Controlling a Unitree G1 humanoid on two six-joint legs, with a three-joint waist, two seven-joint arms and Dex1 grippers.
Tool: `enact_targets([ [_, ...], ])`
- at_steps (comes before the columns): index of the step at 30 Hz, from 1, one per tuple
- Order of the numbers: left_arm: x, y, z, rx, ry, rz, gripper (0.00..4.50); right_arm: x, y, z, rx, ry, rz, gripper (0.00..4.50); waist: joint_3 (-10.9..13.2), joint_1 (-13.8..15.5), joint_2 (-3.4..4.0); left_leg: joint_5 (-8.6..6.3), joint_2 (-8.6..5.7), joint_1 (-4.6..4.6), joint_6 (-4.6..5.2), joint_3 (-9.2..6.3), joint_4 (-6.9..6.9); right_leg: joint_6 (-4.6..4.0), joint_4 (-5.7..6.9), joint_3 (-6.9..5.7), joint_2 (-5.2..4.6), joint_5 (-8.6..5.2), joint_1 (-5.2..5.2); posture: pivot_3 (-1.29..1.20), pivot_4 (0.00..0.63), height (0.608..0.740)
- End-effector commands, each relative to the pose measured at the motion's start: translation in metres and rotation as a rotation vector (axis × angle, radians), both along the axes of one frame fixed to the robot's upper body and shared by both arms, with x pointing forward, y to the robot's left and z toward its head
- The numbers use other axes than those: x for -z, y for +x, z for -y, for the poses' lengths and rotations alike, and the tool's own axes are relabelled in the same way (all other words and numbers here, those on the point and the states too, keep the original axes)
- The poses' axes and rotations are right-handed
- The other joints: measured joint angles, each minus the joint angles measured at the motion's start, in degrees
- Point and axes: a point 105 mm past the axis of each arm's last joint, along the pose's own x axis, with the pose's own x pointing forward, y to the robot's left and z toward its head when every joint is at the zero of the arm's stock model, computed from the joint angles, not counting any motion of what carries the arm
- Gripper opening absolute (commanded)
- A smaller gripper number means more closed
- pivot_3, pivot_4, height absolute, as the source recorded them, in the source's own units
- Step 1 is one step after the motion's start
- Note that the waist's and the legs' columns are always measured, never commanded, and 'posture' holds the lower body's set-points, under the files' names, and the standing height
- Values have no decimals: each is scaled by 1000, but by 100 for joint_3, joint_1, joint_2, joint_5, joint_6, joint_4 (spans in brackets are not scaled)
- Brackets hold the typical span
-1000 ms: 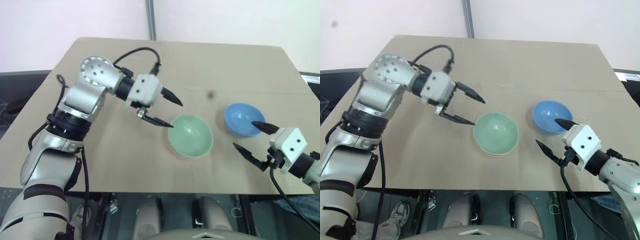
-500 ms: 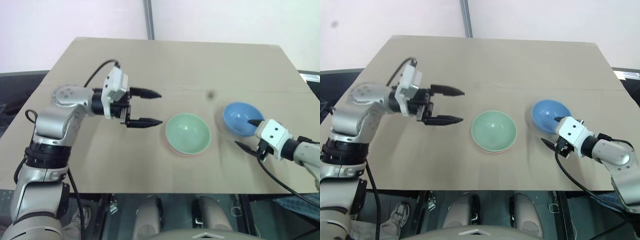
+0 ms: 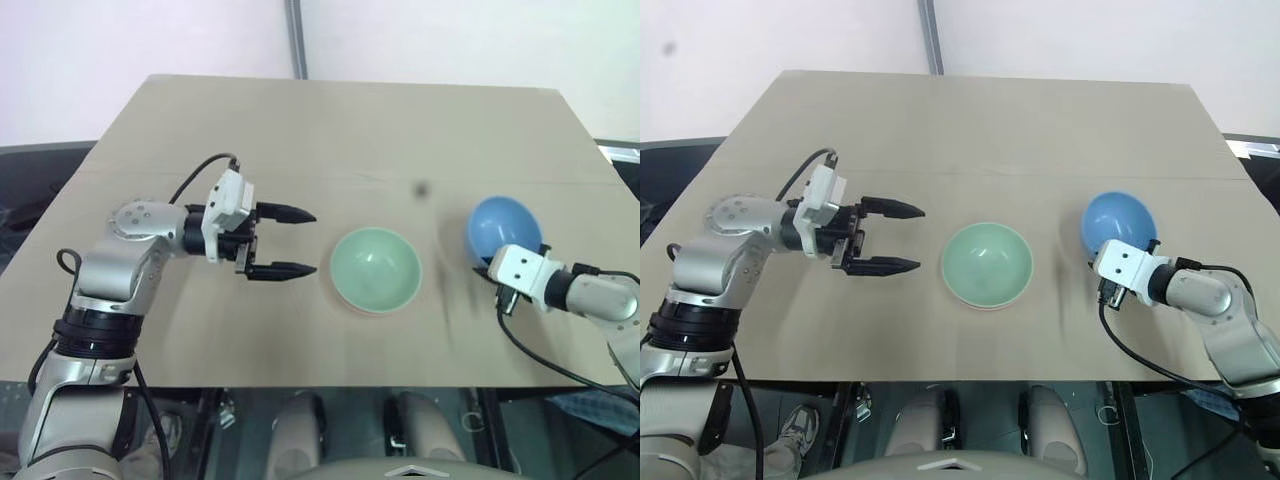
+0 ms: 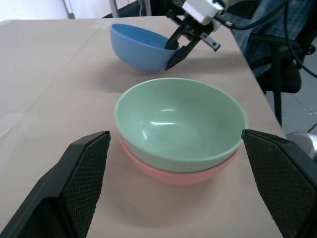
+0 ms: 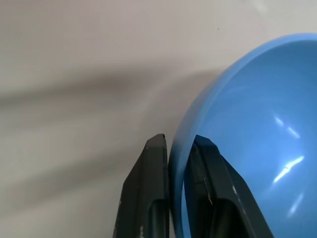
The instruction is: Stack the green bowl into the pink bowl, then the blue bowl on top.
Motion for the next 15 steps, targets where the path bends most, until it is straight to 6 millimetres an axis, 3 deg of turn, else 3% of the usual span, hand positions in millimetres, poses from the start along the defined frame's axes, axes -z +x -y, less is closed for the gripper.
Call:
enact_targets([
  [1, -11, 17, -9, -98, -45, 100, 4500, -58, -18, -42, -186, 135, 138, 604, 1, -10, 1, 0, 0, 0, 0, 1, 0, 8, 2, 2, 1, 5, -2, 0, 150, 740],
  [4, -3, 23, -18, -128, -65, 62, 4500, -77, -36, -75, -331, 207, 132, 604, 0, -13, 1, 0, 1, 0, 0, 2, 0, 8, 1, 2, 2, 6, -1, 0, 150, 740],
  [9, 11, 27, -24, -127, -36, 37, 4500, -98, -46, -115, -480, 260, 128, 604, 0, -5, 0, -1, 2, -3, 0, 3, 1, -8, 0, 0, 1, -2, -4, 0, 150, 740],
  [12, 12, 30, -24, -126, -38, 39, 4500, -92, -49, -129, -531, 253, 88, 604, 0, 37, -1, -1, 2, -11, 1, 3, 0, -10, -1, -2, -1, -2, -11, 0, 150, 740],
  [15, 12, 29, -23, -123, -36, 44, 4500, -69, -51, -132, -547, 221, -20, 604, -1, 62, -1, -1, 2, -40, 1, 2, 3, -10, -2, -3, -1, -2, -35, 0, 150, 740],
])
